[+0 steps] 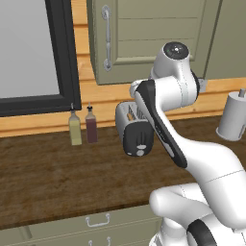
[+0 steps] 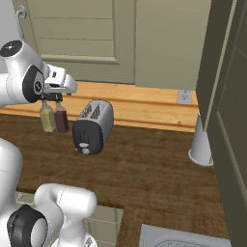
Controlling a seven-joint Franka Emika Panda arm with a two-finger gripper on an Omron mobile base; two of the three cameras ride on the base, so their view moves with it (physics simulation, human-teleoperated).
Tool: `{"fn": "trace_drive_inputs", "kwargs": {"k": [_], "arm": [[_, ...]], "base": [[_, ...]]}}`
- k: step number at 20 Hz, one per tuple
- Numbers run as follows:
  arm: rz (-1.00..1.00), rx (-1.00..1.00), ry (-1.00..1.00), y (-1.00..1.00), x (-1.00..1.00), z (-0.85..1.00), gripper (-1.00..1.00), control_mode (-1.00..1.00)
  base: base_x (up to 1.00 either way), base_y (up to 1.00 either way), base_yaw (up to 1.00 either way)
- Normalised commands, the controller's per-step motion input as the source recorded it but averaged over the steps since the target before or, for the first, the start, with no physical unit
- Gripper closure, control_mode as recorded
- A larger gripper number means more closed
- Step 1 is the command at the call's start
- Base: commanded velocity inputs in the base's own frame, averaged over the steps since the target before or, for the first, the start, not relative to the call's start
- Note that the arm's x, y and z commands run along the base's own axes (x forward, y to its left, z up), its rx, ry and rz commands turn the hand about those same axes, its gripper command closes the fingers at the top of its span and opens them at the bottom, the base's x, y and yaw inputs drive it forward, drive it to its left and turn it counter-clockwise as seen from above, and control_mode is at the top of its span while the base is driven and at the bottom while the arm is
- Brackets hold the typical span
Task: Start the toaster. Once the lever pops up, take the bread to the plate on the dining counter.
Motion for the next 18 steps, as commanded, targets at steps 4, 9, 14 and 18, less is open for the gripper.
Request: {"fn": "trace_drive_inputs", "kwargs": {"k": [4,9,14,18], "arm": [[0.00,0.00,0.00,0.00,0.00,0.00,-1.00,-1.00],[0.00,0.00,0.00,0.00,0.00,0.00,-1.00,-1.00],[0.00,0.00,0.00,0.00,0.00,0.00,-1.00,-1.00],[0.00,0.00,0.00,0.00,0.00,0.00,-1.00,-1.00]], "base": [[0.00,0.00,0.00],[0.00,0.00,0.00],[0.00,0.00,0.00],[0.00,0.00,0.00]]}}
